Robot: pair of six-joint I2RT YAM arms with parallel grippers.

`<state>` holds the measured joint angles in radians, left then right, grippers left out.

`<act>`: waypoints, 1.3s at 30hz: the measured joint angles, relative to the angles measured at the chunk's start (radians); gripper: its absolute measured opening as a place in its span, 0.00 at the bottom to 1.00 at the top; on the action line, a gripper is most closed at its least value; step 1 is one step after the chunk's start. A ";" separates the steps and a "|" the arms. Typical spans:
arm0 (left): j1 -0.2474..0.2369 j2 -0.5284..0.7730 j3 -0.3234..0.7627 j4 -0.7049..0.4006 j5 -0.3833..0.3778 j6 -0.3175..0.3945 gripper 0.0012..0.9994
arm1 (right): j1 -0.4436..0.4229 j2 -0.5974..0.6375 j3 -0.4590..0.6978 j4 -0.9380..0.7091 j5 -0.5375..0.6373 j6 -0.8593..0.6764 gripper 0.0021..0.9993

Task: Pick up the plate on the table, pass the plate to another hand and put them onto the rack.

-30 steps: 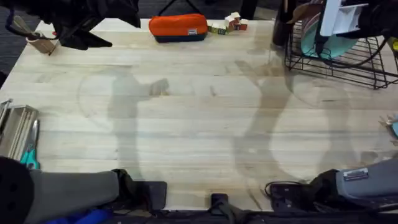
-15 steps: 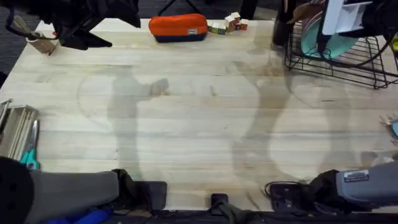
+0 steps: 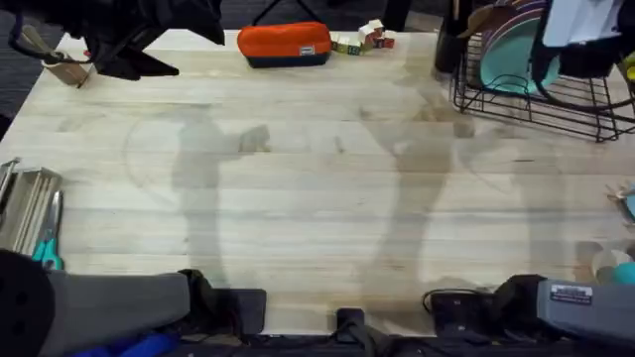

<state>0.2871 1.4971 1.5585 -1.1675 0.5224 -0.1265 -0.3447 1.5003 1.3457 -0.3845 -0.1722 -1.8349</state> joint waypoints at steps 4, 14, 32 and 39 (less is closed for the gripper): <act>0.000 0.000 0.000 0.000 0.000 0.000 0.99 | 0.000 -0.037 0.000 -0.024 0.000 0.051 1.00; 0.000 0.000 0.000 0.000 0.000 0.000 0.99 | 0.033 -0.141 0.000 -0.127 0.000 0.399 1.00; -0.007 0.000 0.000 -0.049 -0.106 0.091 1.00 | 0.224 -0.200 0.000 -0.315 0.000 1.317 1.00; -0.100 -0.096 0.000 -0.079 -0.183 0.105 1.00 | 0.265 -0.200 0.000 -0.356 -0.001 1.511 1.00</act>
<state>0.1872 1.4014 1.5585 -1.2468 0.3392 -0.0216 -0.0797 1.3006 1.3457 -0.7410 -0.1730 -0.3240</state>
